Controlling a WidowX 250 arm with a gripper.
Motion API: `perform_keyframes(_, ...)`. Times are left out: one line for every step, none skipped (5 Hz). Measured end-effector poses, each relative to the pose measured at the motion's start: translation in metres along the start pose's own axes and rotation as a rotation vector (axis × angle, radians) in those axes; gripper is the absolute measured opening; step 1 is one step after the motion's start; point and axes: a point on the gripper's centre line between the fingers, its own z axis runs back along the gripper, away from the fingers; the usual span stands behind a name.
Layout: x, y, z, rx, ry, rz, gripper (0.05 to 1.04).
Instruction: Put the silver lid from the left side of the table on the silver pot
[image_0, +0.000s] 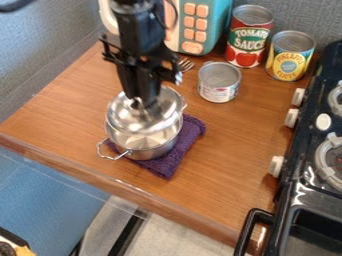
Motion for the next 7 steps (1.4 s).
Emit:
perform_keyframes(0.004, -0.012, -0.009, 0.019, -0.019, -0.023, 0.28)
perform_keyframes(0.006, -0.01, -0.022, 0.045, 0.004, -0.027, 0.28)
perform_keyframes(0.013, -0.003, -0.027, 0.048, 0.009, -0.013, 0.28)
perform_keyframes(0.016, 0.01, -0.029, 0.054, 0.011, 0.015, 0.28)
perform_keyframes(0.019, 0.014, -0.031, 0.062, 0.012, 0.015, 0.28)
perform_keyframes(0.019, 0.017, -0.032, 0.07, 0.02, 0.009, 0.28)
perform_keyframes(0.011, 0.017, -0.034, 0.075, 0.028, -0.001, 0.28)
